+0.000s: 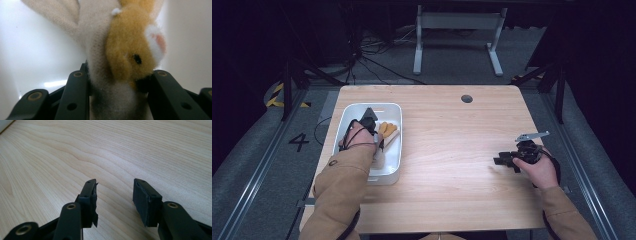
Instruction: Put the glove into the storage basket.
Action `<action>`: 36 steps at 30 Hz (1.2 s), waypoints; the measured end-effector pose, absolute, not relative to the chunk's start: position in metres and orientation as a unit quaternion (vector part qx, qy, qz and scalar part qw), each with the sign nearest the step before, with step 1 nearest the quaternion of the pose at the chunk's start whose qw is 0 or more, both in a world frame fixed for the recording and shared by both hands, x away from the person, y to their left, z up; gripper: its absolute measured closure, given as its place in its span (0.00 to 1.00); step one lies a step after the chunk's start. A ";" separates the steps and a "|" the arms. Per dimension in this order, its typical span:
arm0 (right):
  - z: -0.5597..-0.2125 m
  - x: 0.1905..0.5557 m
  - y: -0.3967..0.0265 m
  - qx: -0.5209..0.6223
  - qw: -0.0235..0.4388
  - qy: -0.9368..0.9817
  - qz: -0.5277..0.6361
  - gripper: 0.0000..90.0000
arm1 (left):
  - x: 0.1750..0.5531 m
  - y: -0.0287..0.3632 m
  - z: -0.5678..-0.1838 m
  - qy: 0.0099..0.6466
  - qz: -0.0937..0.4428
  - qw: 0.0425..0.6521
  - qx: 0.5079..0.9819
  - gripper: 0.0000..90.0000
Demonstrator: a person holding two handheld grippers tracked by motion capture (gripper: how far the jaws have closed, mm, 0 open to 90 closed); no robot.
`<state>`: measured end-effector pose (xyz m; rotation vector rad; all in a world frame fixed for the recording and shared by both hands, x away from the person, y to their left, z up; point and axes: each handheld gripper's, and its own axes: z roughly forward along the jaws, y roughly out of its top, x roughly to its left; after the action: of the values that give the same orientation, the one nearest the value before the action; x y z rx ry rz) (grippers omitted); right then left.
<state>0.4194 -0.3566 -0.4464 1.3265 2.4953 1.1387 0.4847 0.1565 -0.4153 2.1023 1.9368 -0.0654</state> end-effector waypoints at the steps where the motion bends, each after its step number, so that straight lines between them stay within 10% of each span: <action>1: -0.446 0.419 -0.357 0.435 0.047 0.818 0.374 0.61 | 0.485 0.157 -0.415 0.671 -0.023 0.141 0.728 0.71; 14: -0.446 0.419 -0.357 0.434 0.052 0.816 0.377 0.58 | 0.480 0.158 -0.414 0.647 0.015 0.166 0.744 0.34; 36: -0.446 0.418 -0.356 0.436 0.051 0.814 0.381 0.57 | 0.455 0.156 -0.345 0.603 0.076 0.224 0.762 0.36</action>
<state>0.4183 -0.3564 -0.4459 1.3280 2.4761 1.1592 0.4549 0.1560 -0.3449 2.1046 1.6633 0.2102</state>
